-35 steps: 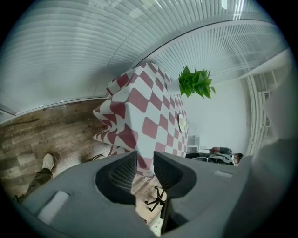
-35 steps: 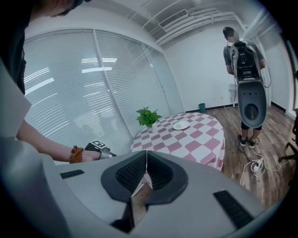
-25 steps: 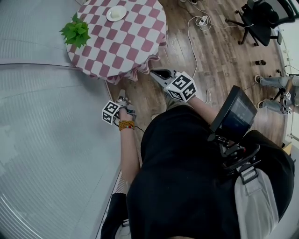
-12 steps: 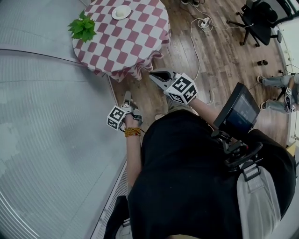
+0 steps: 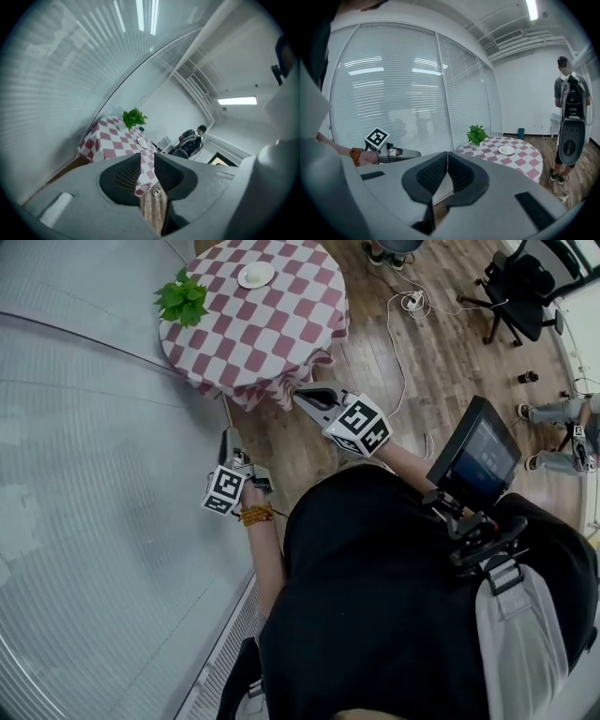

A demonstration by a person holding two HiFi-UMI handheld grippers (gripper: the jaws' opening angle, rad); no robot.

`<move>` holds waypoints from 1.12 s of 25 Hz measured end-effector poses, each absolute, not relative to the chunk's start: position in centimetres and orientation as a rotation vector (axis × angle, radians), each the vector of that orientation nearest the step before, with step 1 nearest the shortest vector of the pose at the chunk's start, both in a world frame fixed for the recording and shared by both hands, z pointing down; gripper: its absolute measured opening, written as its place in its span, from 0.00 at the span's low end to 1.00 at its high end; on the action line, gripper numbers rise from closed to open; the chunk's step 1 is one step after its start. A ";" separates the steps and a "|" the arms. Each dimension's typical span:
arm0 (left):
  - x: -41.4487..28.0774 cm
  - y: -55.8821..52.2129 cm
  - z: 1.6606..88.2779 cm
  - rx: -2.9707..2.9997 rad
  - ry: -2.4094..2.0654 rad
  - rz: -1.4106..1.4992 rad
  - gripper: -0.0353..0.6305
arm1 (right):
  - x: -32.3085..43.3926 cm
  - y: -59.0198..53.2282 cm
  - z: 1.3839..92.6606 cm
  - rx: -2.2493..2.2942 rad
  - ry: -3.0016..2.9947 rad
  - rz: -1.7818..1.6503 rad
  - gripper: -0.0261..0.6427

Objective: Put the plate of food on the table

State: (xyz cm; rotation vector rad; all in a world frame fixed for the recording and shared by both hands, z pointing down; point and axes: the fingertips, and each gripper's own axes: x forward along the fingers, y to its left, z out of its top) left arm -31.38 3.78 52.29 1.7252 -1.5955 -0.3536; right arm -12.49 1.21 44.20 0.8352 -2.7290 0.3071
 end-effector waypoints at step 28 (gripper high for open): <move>-23.0 7.5 27.0 2.901 -1.852 -0.079 0.06 | -12.8 4.5 18.9 1.034 -3.093 -0.633 0.06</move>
